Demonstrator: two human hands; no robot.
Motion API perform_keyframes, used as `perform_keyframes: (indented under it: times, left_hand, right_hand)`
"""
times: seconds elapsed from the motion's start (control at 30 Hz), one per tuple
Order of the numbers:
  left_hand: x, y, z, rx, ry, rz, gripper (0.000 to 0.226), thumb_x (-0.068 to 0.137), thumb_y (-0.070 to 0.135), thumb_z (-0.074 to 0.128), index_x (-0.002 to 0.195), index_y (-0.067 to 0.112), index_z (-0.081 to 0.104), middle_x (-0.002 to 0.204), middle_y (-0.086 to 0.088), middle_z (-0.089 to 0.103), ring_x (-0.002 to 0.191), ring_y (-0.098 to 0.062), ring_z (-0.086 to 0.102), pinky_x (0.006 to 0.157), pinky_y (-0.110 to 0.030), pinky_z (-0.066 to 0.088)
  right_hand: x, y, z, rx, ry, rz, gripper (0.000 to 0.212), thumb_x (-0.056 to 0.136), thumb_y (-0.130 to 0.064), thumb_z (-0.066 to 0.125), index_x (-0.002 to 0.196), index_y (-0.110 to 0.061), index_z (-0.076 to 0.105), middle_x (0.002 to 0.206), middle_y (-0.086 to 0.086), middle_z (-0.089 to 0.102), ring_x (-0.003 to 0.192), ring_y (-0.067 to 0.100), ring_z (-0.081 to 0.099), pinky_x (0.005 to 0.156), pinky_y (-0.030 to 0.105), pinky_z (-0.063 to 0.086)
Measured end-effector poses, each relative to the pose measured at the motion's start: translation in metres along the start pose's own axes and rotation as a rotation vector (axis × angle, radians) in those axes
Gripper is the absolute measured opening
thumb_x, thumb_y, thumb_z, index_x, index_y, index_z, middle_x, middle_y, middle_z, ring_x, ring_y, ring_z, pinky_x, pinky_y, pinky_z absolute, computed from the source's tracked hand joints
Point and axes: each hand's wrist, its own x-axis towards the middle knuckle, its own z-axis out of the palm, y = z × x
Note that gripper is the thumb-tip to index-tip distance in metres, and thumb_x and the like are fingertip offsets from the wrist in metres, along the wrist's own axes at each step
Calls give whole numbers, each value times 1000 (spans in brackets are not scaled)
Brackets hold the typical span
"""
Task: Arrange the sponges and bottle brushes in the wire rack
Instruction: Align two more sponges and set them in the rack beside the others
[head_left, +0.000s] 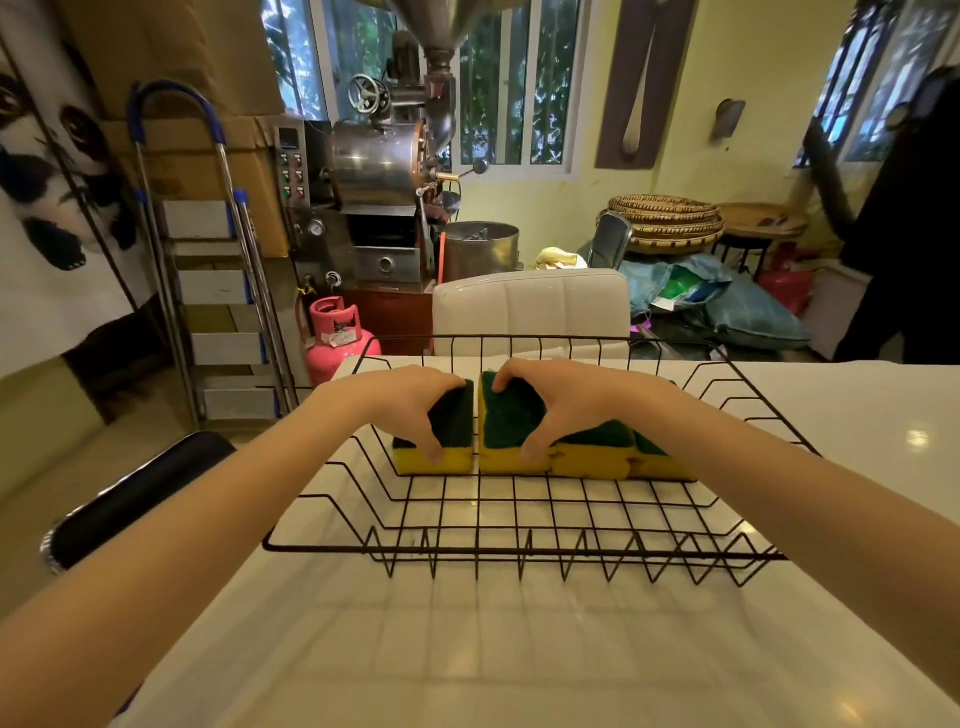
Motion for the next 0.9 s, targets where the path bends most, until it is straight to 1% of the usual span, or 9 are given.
perform_keyframes:
  times: [0.1,0.27,0.4,0.5,0.57,0.63,0.7,0.77,0.9]
  left_hand:
    - [-1,0,1,-34,23,28,74,69,25,74,131,19,35,127,-5,48,112,-21,45,91,-31,40]
    - [-2,-1,3,-52,60,40,74,69,28,73,132,19,35,127,-5,48,111,-19,45,92,-30,40]
    - [-2,1,6,-20,55,39,77,70,30,72,134,18,32,131,-5,45,115,-20,43,93,-31,40]
    - [-5,5,11,26,35,27,81,73,31,69,138,16,24,136,-7,37,119,-22,41,97,-33,42]
    - [-8,9,14,55,25,7,84,75,33,66,140,16,17,141,-7,29,124,-23,36,102,-35,41]
    - [-13,14,13,51,9,-9,83,76,35,64,141,16,16,143,-8,28,127,-24,35,104,-37,39]
    - [-20,22,10,35,-20,-19,81,76,37,64,140,17,19,142,-7,34,125,-24,38,105,-38,38]
    - [-30,34,4,16,-58,-19,77,76,39,64,138,19,23,139,-7,41,122,-24,42,105,-39,37]
    - [-62,68,-13,-65,-53,38,71,81,37,59,139,21,22,141,-4,40,125,-22,41,102,-33,34]
  right_hand:
    - [4,-1,5,-7,-32,-2,73,70,-28,75,130,-22,33,127,6,46,101,18,44,84,30,43]
    - [3,4,7,79,-22,10,71,71,-33,74,129,-23,34,127,5,46,102,18,46,84,30,43]
    - [-1,4,9,67,-10,17,69,71,-35,73,127,-21,36,125,5,47,99,17,47,74,23,41]
    - [-1,0,10,-73,35,-3,69,69,-41,73,127,-20,40,127,6,48,110,22,47,89,32,43]
    - [-4,-3,12,-262,71,-38,73,71,-47,68,131,-18,39,136,8,43,125,27,38,103,38,36]
    - [-13,-6,15,-355,40,-14,80,75,-49,63,140,-19,28,148,11,28,136,30,23,111,43,25]
    - [-26,-10,16,-288,25,21,83,77,-48,61,143,-18,20,150,11,26,135,28,25,110,42,28]
    - [-42,-16,14,-156,60,29,79,79,-44,61,142,-17,22,145,9,36,128,25,37,103,37,36]
    - [-87,-26,11,33,112,-3,73,81,-41,61,141,-23,23,141,3,43,122,20,45,97,30,39]
